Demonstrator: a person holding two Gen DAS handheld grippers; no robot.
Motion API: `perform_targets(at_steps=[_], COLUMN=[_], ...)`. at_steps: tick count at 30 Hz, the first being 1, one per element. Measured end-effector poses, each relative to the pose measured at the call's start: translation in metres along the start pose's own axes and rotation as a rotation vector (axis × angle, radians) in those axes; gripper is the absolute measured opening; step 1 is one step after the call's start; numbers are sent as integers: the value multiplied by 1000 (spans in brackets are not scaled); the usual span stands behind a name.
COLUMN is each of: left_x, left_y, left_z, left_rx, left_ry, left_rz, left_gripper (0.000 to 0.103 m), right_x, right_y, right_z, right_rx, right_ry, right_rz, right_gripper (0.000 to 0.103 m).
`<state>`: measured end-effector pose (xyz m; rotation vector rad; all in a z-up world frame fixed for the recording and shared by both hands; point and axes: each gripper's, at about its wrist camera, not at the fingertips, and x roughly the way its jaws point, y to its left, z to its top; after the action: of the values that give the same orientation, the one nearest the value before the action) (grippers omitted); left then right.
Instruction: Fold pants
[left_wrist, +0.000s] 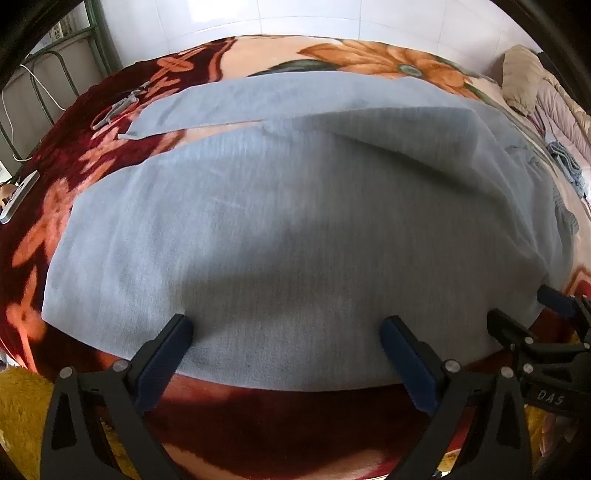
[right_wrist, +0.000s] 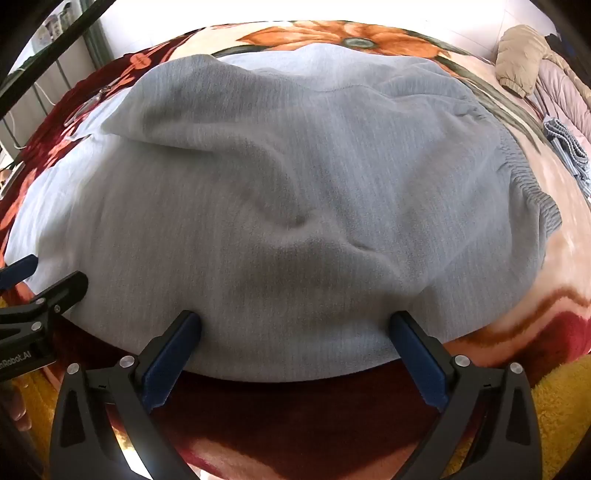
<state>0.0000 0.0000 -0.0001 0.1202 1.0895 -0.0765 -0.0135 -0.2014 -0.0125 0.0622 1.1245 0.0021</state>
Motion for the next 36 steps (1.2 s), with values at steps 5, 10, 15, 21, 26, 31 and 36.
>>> perform_targets(at_steps=[5, 10, 15, 21, 26, 31, 36], left_x=[0, 0, -1, -1, 0, -1, -1], left_y=[0, 0, -1, -1, -1, -1, -2], left_z=[0, -1, -2, -2, -2, -2, -1], left_rx=[1, 2, -6, -7, -6, -7, -6], left_ry=[2, 0, 0, -9, -10, -12, -14], left_rz=[1, 4, -1, -5, -4, -4, -3], left_gripper=[103, 103, 103, 103, 103, 103, 103], right_x=[1, 2, 7, 5, 5, 4, 3], right_y=[0, -1, -1, -3, -1, -1, -1], right_z=[-1, 0, 2, 0, 0, -3, -3], right_rx=[-1, 1, 12, 8, 4, 4, 5], right_ry=[1, 5, 13, 11, 4, -2, -1], right_rz=[-3, 0, 9, 5, 1, 1, 1], right_gripper=[103, 103, 103, 103, 103, 103, 103])
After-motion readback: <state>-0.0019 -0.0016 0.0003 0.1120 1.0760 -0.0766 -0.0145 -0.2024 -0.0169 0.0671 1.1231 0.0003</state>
